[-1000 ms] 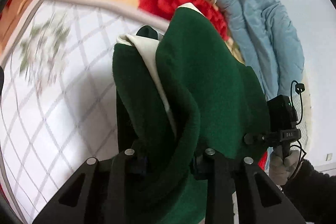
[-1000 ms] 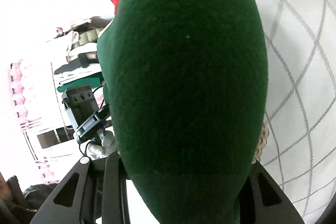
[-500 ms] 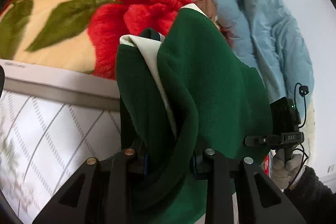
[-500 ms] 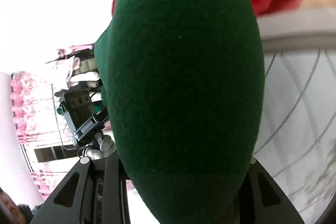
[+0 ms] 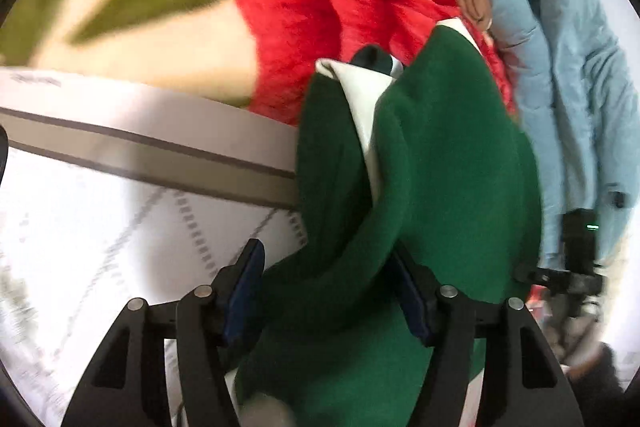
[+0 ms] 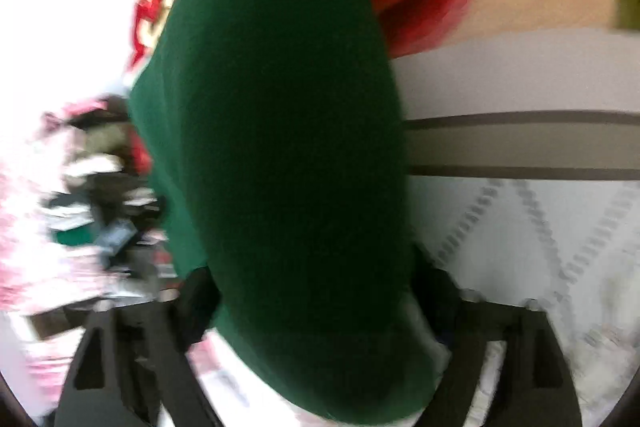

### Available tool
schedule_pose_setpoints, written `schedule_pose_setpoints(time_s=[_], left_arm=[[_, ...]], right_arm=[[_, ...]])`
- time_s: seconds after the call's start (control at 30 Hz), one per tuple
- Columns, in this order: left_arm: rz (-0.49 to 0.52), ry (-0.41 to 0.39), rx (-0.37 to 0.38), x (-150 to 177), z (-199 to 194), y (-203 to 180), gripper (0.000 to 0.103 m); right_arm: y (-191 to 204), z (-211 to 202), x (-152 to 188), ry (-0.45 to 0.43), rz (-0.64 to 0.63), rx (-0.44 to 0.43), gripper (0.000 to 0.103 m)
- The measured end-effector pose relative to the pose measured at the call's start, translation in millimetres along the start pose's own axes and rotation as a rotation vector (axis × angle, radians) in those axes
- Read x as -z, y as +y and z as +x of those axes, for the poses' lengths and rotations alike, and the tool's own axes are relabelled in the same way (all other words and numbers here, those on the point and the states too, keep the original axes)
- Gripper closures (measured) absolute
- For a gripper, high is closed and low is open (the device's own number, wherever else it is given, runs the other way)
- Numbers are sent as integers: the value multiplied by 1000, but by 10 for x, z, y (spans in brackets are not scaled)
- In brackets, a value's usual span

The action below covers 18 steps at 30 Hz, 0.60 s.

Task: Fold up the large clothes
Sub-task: 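Lower the folded jacket onto the bedspread and open both tools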

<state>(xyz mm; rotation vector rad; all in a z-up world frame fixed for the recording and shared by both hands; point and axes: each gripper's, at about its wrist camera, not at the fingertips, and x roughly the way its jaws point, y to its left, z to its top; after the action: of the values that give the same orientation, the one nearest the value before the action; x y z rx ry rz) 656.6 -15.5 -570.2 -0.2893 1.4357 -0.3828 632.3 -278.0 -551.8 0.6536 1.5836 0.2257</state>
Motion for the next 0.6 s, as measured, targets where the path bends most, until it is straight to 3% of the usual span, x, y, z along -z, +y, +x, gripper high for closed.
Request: schedule_pose_setpoints(time_s=[0.07,0.17,0.2,0.23,0.33,0.43,0.6], left_arm=[[61,-83,-133,124,-203,-123,34],[91,-187,-236,366,-512,-281,24],[103,-217,-263,459,-611,-339,7],[109,-232,-283,523,-673,-373,1],[108,-284,-361,809,-980,-553,0],[112,-345,-431,1094,-1319,-759,0],[133,-395,-479,1388,-1821,-1120,0]], right_arm=[[261,-126,107,-55,-63,157,0],[728,-277,257,-152,-133,395,0],[747,-331,284,-176,-139,447,0],[412,-449,188,-192,-142,480,0],[816,-574,489,-277,-136,564,0],[515,-846,1019,-339,-133,609,0],[909,-1331,1990,-445,-153,677,0]])
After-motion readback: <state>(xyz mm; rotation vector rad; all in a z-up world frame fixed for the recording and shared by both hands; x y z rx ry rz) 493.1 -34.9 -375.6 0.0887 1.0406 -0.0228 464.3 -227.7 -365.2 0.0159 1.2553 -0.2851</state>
